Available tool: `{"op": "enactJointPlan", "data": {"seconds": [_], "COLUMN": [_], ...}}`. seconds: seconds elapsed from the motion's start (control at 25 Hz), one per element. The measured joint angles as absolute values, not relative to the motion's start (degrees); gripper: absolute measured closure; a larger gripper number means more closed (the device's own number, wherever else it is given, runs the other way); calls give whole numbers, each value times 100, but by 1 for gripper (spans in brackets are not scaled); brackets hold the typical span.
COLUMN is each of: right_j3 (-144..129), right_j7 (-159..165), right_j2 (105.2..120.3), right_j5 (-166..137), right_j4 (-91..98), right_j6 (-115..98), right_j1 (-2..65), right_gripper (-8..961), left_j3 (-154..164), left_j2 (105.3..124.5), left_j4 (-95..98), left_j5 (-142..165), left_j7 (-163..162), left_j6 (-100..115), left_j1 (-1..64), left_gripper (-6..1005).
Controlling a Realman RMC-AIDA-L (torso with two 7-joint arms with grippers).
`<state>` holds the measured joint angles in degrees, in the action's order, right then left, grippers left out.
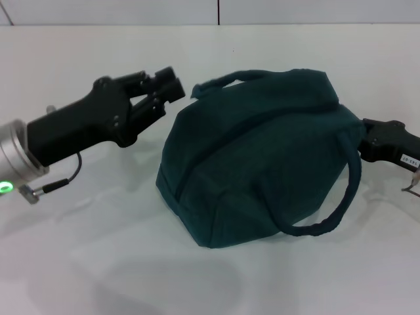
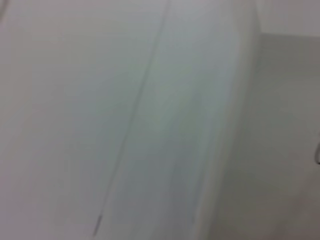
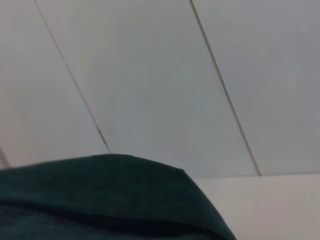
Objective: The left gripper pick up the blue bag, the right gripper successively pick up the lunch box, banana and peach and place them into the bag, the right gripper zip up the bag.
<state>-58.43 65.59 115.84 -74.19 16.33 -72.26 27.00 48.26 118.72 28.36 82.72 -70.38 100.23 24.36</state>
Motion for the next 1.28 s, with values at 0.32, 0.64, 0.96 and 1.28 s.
{"op": "enactJointPlan", "data": {"seconds": [0.32,0.64,0.96,1.28], "right_j3": [-5804,-5809,-5810,-5800], "right_j7": [6485,6477,6477,6422], "right_j2": [11590,11593,11593,11593], "right_j5": [-7399,-7328,-7312,-7241], "right_j4": [1634,1627,1629,1626], "right_j6": [-7537,-7693,-7764,-7779], "right_j1": [2683,2629,2628,2615], "right_gripper": [885,883,882,880], "left_j3": [5031,5036,5737,5973], "left_j2": [11841,11861,11948,11949], "left_j4": [4453,4682,4335,4394], "left_j5": [9390,10929,11807,11739], "left_j7": [-9351,-10491,-11073,-11279], "left_j6": [9747,9086,8520,8351], "left_j1": [3221,4513,5355,5392], "left_gripper": [758,602,459,484]}}
